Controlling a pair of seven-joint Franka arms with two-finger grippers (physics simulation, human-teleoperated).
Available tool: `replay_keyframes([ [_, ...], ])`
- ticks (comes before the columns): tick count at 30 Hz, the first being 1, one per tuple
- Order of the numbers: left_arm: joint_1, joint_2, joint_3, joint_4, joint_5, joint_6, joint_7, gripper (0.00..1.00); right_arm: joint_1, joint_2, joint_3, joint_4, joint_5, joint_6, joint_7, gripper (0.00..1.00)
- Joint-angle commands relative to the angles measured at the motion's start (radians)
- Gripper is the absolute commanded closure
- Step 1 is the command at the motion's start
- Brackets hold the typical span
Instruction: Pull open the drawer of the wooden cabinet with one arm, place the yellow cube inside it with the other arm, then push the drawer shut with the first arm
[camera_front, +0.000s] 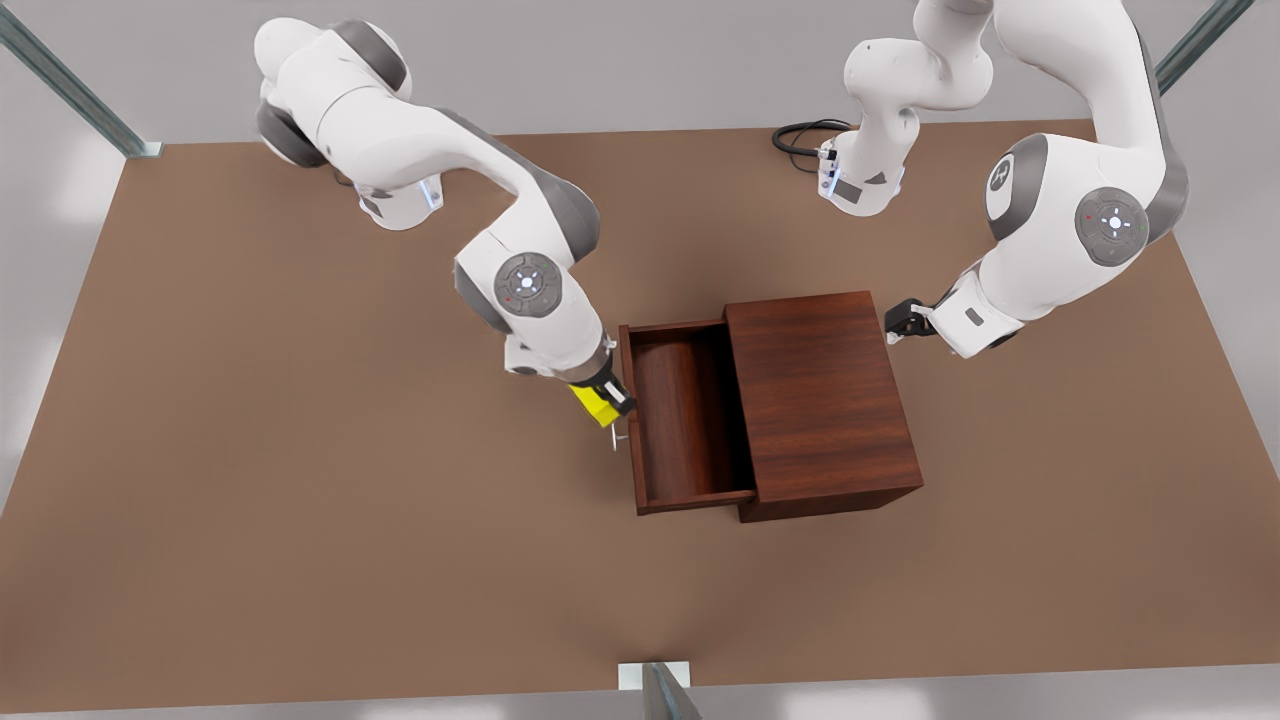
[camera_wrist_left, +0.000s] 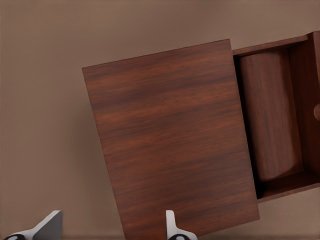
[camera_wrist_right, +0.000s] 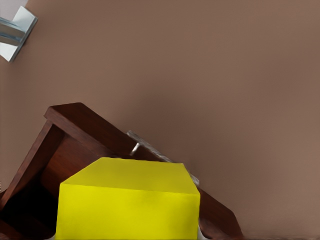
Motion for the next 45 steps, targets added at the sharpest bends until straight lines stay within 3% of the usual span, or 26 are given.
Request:
replay_keyframes([
  [1, 0.0, -0.001, 0.0, 0.0, 0.001, 0.0, 0.009, 0.0, 0.031, 0.012, -0.002, 0.002, -0.003, 0.078, 0.675, 0.36],
  [6, -0.003, 0.001, 0.0, 0.002, 0.01, 0.0, 0.007, 0.0, 0.084, 0.07, -0.018, 0.005, -0.004, 0.305, 0.716, 0.36],
  [11, -0.003, 0.001, 0.0, 0.002, 0.018, -0.002, 0.01, 0.0, 0.129, 0.116, -0.06, 0.008, -0.004, 0.405, 0.725, 0.35],
  [12, -0.003, 0.001, 0.0, 0.002, 0.018, 0.0, 0.01, 0.0, 0.138, 0.121, -0.069, 0.008, -0.004, 0.431, 0.727, 0.33],
  [13, -0.003, 0.001, 0.0, 0.002, 0.018, 0.0, 0.01, 0.0, 0.138, 0.121, -0.069, 0.008, -0.004, 0.431, 0.727, 0.21],
  [14, -0.003, 0.001, 0.0, 0.005, 0.018, 0.0, 0.01, 0.0, 0.138, 0.121, -0.069, 0.008, -0.004, 0.429, 0.727, 0.0],
  [17, -0.018, 0.005, -0.002, 0.039, 0.057, -0.023, 0.007, 0.0, 0.138, 0.119, -0.071, 0.008, -0.004, 0.422, 0.729, 0.0],
  [19, -0.09, 0.025, 0.0, 0.073, 0.083, -0.025, -0.074, 0.0, 0.118, 0.067, -0.109, 0.008, -0.056, 0.21, 0.663, 0.0],
  [21, -0.168, 0.059, 0.0, 0.152, 0.14, -0.043, -0.172, 0.0, -0.09, -0.023, -0.095, 0.008, -0.063, -0.058, 0.399, 0.0],
  [24, -0.44, 0.168, 0.0, 0.289, 0.191, -0.097, -0.561, 0.0, -0.42, -0.082, -0.098, 0.009, -0.072, -0.298, -0.223, 0.0],
  [25, -0.527, 0.209, 0.0, 0.339, 0.191, -0.099, -0.716, 0.0, -0.544, -0.117, -0.087, 0.006, -0.072, -0.325, -0.56, 0.0],
  [26, -0.601, 0.266, 0.0, 0.401, 0.191, -0.099, -0.842, 0.0, -0.528, -0.134, -0.185, -0.021, -0.051, -0.307, -1.008, 0.0],
  [28, -0.735, 0.456, 0.003, 0.586, 0.186, -0.034, -1.151, 0.0, -0.262, -0.141, -0.641, -0.078, 0.18, -0.273, -1.652, 0.0],
  [30, -0.764, 0.502, -0.019, 0.588, 0.182, 0.145, -1.291, 0.0, -0.268, -0.184, -0.605, -0.133, 0.117, -0.29, -1.672, 0.0],
  [32, -0.764, 0.548, -0.025, 0.59, 0.182, 0.274, -1.338, 0.0, -0.446, -0.2, -0.385, -0.161, 0.068, -0.29, -1.634, 0.0],
  [45, -0.686, 0.728, -0.012, 0.683, 0.18, 0.444, -1.361, 0.0, -0.448, -0.189, -0.385, -0.138, 0.074, -0.399, -1.612, 0.0],
])
